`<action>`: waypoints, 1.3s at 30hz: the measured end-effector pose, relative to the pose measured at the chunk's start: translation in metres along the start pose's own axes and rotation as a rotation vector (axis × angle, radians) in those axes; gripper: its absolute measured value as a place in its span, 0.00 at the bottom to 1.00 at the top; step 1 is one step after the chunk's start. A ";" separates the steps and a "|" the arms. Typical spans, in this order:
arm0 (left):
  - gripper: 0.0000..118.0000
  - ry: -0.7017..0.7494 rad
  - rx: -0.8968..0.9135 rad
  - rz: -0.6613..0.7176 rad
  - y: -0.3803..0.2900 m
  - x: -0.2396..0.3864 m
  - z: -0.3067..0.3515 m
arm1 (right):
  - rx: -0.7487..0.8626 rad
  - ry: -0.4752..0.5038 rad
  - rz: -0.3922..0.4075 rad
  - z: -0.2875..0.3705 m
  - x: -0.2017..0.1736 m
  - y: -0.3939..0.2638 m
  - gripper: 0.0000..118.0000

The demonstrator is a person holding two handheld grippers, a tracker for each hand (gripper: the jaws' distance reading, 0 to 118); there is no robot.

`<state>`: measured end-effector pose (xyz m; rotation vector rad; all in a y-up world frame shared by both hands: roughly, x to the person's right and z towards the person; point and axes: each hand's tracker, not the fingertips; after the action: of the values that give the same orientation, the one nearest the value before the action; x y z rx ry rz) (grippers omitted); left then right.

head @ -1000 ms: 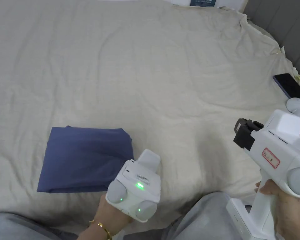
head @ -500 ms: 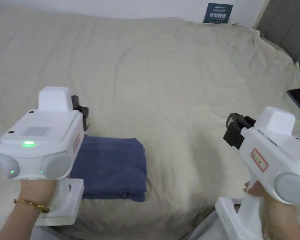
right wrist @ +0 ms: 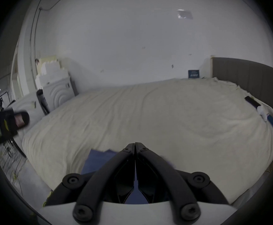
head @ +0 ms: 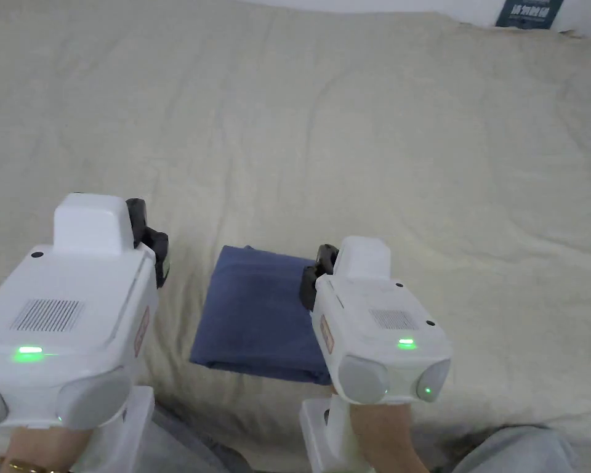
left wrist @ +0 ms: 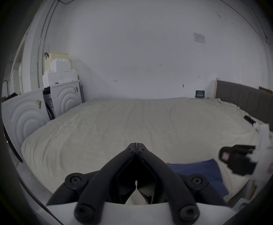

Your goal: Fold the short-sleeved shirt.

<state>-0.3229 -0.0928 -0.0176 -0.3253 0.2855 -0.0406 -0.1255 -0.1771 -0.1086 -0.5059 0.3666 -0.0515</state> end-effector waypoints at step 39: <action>0.99 -1.026 -0.990 0.805 -0.097 -0.047 -0.222 | -0.164 0.043 -0.051 -0.037 -0.014 -0.058 0.00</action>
<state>-0.4305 -0.2491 -0.1758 -1.1272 -0.6390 1.0669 -0.1495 -0.2433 -0.1062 -0.6766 0.4022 -0.0820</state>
